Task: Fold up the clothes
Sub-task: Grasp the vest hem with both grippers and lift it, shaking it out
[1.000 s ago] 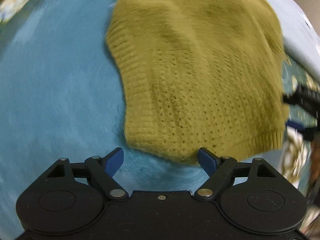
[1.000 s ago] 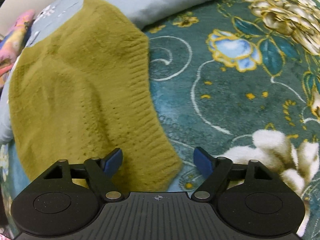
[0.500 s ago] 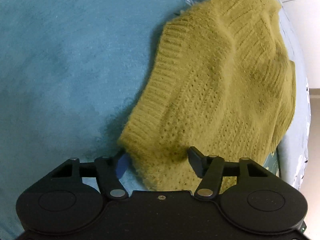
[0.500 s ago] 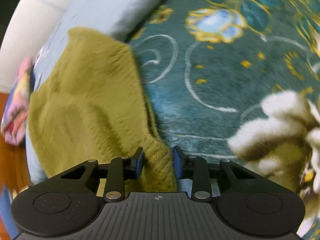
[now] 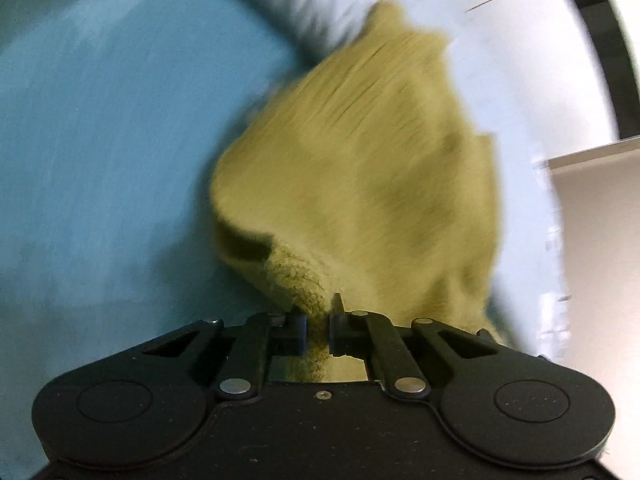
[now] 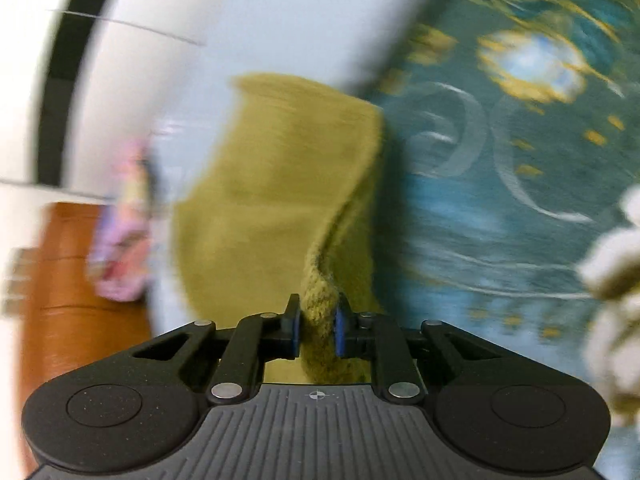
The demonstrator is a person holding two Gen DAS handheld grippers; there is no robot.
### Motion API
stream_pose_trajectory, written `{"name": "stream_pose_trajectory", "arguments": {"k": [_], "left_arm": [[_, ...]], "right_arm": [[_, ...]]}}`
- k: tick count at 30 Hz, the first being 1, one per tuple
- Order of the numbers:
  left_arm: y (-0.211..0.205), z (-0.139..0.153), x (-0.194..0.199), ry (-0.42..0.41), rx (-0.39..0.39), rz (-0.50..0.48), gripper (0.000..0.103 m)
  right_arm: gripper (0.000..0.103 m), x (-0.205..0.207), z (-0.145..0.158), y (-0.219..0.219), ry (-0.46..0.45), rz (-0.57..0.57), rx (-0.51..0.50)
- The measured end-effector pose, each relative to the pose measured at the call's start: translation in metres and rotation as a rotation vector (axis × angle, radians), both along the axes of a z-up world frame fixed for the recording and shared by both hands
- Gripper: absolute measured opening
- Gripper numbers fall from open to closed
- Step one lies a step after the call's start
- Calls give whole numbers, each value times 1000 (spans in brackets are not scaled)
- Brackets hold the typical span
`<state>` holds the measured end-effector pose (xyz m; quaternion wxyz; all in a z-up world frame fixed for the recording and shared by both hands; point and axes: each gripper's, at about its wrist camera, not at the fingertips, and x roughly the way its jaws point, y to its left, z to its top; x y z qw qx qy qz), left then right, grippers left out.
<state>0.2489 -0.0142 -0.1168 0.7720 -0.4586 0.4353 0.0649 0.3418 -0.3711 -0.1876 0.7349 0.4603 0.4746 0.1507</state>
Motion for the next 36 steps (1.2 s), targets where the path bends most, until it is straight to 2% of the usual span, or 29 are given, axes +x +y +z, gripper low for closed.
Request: {"name": "stream_pose_trajectory", "arguments": {"k": [8, 13, 20, 24, 28, 32, 36], "left_arm": [[40, 143, -24, -355, 110, -38, 5], [49, 209, -91, -508, 133, -60, 5], [61, 292, -189, -708, 169, -98, 5], [69, 311, -247, -755, 212, -156, 5], [77, 308, -273, -715, 235, -180, 6], [80, 276, -255, -612, 217, -169, 6], [78, 236, -223, -480, 200, -145, 6]], "right_arm": [[13, -11, 118, -6, -307, 39, 137], [13, -40, 186, -13, -448, 27, 217], [13, -131, 265, -30, -583, 37, 233], [13, -191, 301, -51, -628, 51, 197], [13, -225, 304, -55, -611, 55, 149], [13, -225, 276, -49, -517, 41, 116], [13, -207, 230, -45, -389, 7, 84]]}}
